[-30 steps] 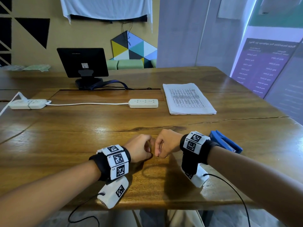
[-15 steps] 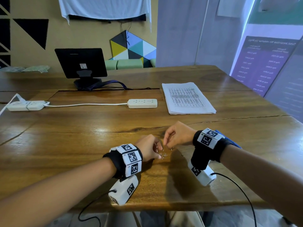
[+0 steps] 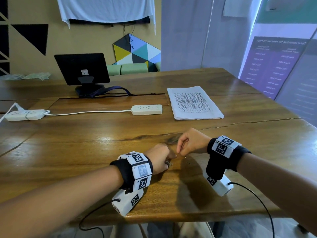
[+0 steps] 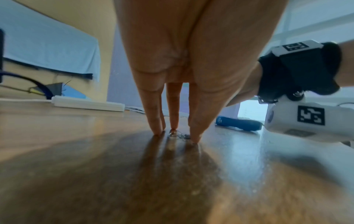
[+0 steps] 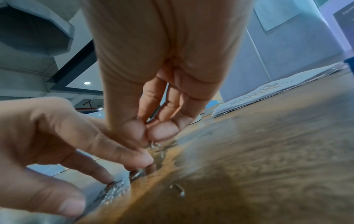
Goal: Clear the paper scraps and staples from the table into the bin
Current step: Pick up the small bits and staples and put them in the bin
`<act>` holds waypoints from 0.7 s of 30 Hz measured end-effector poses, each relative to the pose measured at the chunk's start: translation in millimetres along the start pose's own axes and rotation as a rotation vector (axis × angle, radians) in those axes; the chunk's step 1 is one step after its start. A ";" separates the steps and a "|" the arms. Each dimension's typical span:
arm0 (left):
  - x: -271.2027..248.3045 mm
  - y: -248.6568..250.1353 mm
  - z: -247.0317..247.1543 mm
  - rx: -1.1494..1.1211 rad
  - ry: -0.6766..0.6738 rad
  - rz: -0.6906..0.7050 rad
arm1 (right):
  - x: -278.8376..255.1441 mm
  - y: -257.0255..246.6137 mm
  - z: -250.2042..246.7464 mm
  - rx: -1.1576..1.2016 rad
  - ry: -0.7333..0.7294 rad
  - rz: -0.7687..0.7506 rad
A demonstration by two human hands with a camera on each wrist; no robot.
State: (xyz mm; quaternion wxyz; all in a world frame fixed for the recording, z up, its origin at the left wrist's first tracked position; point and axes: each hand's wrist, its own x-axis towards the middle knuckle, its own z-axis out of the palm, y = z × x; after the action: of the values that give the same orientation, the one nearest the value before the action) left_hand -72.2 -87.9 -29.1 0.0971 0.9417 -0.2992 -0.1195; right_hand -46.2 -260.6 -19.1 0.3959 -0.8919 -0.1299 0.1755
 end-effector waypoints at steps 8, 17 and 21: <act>-2.8 -2.9 1.8 0.051 -0.034 0.069 | -5.2 1.9 -2.7 -0.043 -0.008 0.001; 1.6 -0.3 2.2 0.057 -0.022 0.049 | -12.5 3.0 -3.4 -0.084 -0.015 0.004; 2.7 -0.6 3.0 0.069 0.023 0.056 | -13.9 1.8 -2.9 -0.102 -0.011 0.000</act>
State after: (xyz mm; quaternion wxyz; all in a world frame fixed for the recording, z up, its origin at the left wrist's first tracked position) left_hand -70.6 -89.3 -32.5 0.0714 0.9370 -0.3283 -0.0956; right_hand -57.3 -268.8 -15.7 0.3494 -0.9099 -0.1411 0.1736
